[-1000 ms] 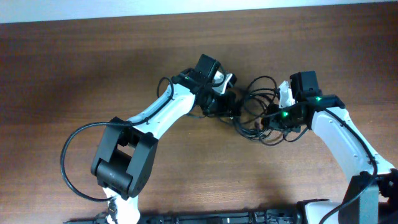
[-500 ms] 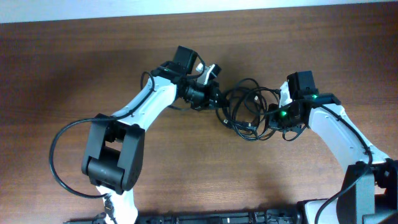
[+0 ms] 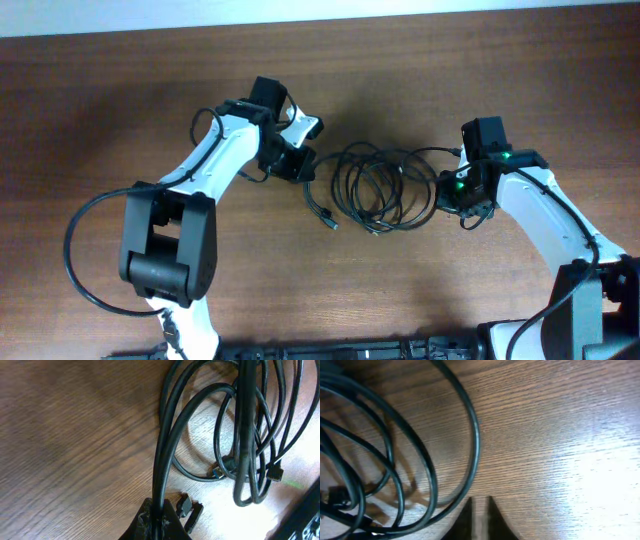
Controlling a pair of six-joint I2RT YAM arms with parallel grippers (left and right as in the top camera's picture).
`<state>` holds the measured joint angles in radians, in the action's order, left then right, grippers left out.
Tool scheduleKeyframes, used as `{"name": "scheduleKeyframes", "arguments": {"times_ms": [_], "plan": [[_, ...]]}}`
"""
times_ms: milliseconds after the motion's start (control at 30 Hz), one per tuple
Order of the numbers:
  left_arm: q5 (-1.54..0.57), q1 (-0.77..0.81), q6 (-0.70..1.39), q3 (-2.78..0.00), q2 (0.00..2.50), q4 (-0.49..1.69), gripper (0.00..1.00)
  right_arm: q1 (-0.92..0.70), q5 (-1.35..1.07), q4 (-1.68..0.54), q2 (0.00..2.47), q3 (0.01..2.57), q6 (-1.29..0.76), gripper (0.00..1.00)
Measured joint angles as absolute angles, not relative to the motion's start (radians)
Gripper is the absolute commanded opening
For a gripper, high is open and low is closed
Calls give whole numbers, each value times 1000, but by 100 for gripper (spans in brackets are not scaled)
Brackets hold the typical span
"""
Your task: Untangle cables
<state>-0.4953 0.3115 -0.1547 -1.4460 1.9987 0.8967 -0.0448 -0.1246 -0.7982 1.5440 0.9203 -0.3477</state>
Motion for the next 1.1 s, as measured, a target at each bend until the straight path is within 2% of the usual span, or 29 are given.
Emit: {"name": "scheduleKeyframes", "arguments": {"times_ms": [67, 133, 167, 300, 467, 500, 533, 567, 600, 700, 800, 933, 1000, 1100], "plan": [[-500, 294, -154, -1450, 1999, 896, 0, -45, -186, -760, 1544, 920, -315, 55], [-577, 284, -184, -1452, 1999, 894, 0, -45, -351, -696, 1544, 920, -231, 64], [-706, 278, -244, -1452, 1999, 893, 0, -45, -460, -660, 1544, 922, -182, 68], [-975, 280, -350, -1454, 1999, 894, 0, -47, -713, -561, 1544, 923, -126, 68], [-1070, 280, -372, -1454, 1999, 893, 0, -137, -775, -477, 1544, 923, -121, 68], [-1074, 283, -373, -1455, 1999, 894, 0, -155, -774, -451, 1545, 923, -121, 67], [-1077, 286, -375, -1455, 1999, 894, 0, -191, -767, -422, 1546, 925, -133, 59], [-1079, 292, -375, -1455, 1999, 893, 0, -207, -756, -411, 1547, 925, -148, 50], [-1080, 298, -375, -1455, 1999, 894, 0, -220, -693, -410, 1548, 925, -197, 31], [-1085, 311, -376, -1455, 1999, 894, 0, -224, -579, -411, 1551, 925, -295, 6], [-1060, 312, -376, -1455, 1999, 901, 0, -223, -432, -456, 1552, 926, -384, 4], [-794, 278, -361, -1460, 1999, 982, 0, -213, -370, -522, 1550, 927, -387, 4], [-661, 206, -319, -1460, 1999, 984, 0, -147, -327, -591, 1521, 937, -384, 4], [-586, 60, -268, -1460, 1999, 984, 0, 20, -226, -729, 1467, 1009, -381, 4]]}}
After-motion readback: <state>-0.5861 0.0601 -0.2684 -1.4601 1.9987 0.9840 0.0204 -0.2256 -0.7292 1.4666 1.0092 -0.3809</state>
